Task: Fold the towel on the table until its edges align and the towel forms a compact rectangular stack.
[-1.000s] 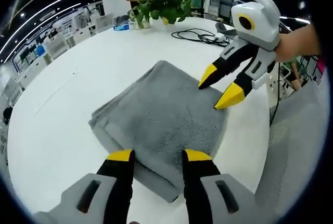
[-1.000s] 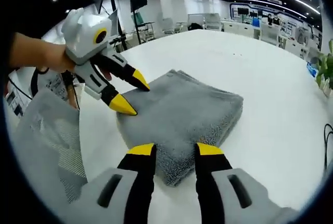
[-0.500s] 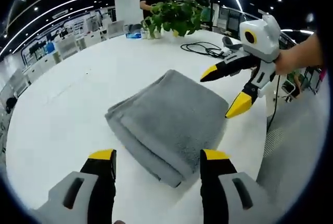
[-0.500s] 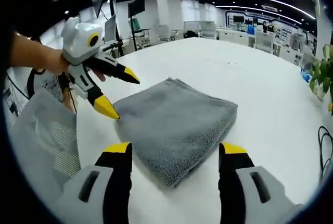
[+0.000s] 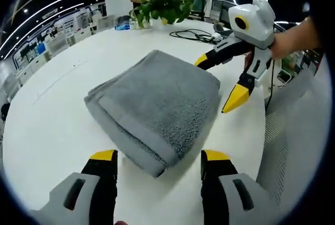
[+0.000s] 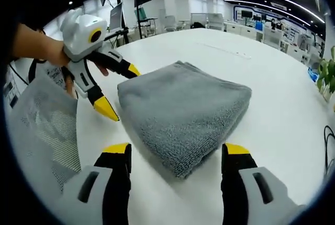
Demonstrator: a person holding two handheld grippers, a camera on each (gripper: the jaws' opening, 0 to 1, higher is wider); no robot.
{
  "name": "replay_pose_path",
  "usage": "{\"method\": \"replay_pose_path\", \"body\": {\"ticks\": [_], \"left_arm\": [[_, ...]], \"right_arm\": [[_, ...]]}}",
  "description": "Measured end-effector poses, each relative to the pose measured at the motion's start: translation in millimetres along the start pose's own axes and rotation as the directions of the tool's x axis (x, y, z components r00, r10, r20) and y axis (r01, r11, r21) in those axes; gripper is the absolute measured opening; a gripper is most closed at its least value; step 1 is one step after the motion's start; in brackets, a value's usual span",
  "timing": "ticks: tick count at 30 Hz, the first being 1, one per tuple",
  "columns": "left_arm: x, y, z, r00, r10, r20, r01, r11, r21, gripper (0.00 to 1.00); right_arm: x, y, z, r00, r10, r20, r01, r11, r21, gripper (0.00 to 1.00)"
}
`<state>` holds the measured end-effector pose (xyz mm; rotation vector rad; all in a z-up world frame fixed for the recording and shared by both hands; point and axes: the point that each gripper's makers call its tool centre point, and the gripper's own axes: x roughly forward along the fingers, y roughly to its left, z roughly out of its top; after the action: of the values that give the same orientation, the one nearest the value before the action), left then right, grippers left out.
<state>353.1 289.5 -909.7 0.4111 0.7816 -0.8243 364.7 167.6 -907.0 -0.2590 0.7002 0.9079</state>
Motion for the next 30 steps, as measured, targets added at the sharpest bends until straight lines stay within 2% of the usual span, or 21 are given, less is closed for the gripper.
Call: {"method": "replay_pose_path", "body": {"ticks": [2,8,11,17,20,30], "left_arm": [[2.7,1.3,-1.0,1.0,0.008,-0.014,-0.008,1.0,0.017,0.62],[8.9,9.2,4.1,1.0,0.023,-0.004,-0.023,1.0,0.011,0.53],[13.4,12.8,7.0,1.0,0.024,-0.002,-0.024,0.999,-0.025,0.52],[17.5,19.4,11.8,0.999,0.033,0.003,-0.033,0.999,-0.026,0.51],[18.8,23.4,13.8,1.0,0.03,0.004,-0.03,0.999,-0.035,0.51],[25.0,44.5,20.7,0.999,0.031,-0.011,-0.032,0.999,-0.026,0.51]], "right_arm": [[0.4,-1.6,-2.0,1.0,-0.003,-0.007,0.003,1.0,0.001,0.69],[3.0,-11.5,-2.0,1.0,-0.017,-0.007,0.017,1.0,0.013,0.62],[7.7,-11.3,-2.0,1.0,-0.009,-0.015,0.009,1.0,0.01,0.61],[19.7,-23.4,-0.9,1.0,-0.017,-0.015,0.017,1.0,0.023,0.59],[21.2,-24.4,3.9,1.0,-0.017,0.0,0.017,1.0,0.011,0.58],[40.4,-41.6,17.0,0.999,-0.029,-0.013,0.03,1.0,0.007,0.58]]}}
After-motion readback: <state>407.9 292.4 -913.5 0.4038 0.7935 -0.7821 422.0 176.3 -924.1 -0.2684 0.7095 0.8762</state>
